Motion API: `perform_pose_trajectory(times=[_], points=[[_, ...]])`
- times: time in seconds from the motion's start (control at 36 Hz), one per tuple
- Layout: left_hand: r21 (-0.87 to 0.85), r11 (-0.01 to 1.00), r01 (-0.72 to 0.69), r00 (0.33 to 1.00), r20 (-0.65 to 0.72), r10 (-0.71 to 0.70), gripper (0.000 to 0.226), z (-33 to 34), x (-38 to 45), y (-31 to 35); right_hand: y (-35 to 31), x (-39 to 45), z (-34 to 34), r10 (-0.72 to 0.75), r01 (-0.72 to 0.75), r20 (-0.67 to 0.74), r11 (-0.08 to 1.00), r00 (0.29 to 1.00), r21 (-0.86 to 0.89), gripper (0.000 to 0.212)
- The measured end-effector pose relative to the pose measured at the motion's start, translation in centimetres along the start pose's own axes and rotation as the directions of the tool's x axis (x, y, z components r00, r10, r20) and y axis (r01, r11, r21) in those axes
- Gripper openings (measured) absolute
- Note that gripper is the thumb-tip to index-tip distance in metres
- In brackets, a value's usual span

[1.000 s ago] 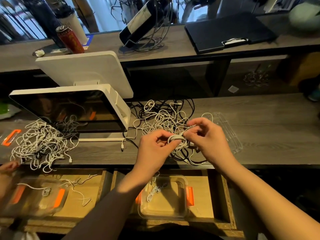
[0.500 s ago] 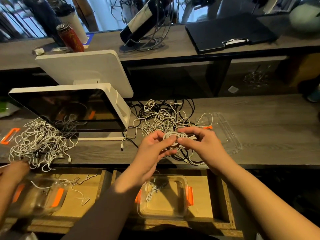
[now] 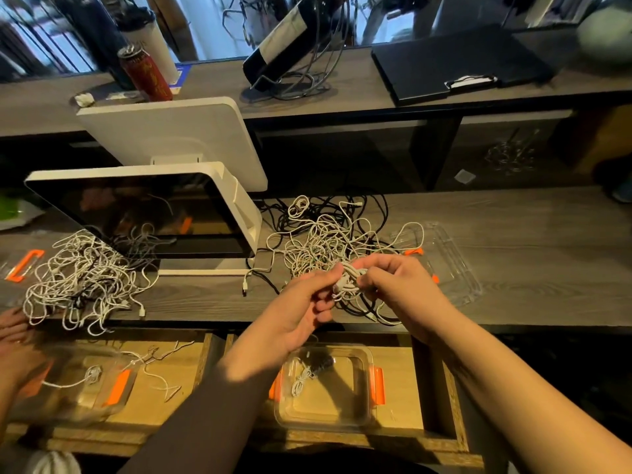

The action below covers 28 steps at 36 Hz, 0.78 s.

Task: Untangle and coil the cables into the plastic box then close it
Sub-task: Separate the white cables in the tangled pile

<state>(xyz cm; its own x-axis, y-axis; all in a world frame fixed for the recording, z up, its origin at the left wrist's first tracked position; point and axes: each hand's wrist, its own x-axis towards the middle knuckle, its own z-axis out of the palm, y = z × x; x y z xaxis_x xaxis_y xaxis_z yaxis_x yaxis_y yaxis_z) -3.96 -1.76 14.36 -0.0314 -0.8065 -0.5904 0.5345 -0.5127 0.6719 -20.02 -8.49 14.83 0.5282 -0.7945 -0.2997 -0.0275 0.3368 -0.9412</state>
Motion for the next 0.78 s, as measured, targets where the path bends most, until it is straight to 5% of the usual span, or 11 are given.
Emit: perform_pose_trajectory(times=[0.08, 0.19, 0.47, 0.69, 0.78], points=[[0.109, 0.992, 0.062, 0.997, -0.042, -0.057, 0.038, 0.0, -0.3, 0.4, 0.0, -0.1, 0.1, -0.065, 0.061, -0.037, 0.993, 0.997, -0.099, 0.026], [0.391, 0.920, -0.024, 0.977, -0.186, 0.104, 0.034, -0.3, -0.8, 0.4, 0.3, -0.3, 0.0, -0.126, 0.110, -0.050, 0.962, 0.991, -0.252, 0.017], [0.854, 0.509, -0.111, 0.945, -0.067, 0.319, 0.018, -0.4, -1.6, 0.6, 1.4, -0.8, 0.0, -0.143, 0.121, -0.043, 0.933, 0.989, -0.338, 0.017], [0.875, 0.443, -0.197, 0.934, 0.030, 0.357, 0.018, -0.7, -1.6, -0.8, 2.4, -0.5, 0.3, 0.012, -0.024, -0.068, 0.984, 0.998, -0.175, 0.006], [0.792, 0.577, -0.201, 0.963, 0.052, 0.263, 0.022, -1.1, -1.6, -0.5, 1.8, -0.6, 0.0, 0.097, -0.096, 0.010, 0.994, 0.995, -0.055, 0.012]])
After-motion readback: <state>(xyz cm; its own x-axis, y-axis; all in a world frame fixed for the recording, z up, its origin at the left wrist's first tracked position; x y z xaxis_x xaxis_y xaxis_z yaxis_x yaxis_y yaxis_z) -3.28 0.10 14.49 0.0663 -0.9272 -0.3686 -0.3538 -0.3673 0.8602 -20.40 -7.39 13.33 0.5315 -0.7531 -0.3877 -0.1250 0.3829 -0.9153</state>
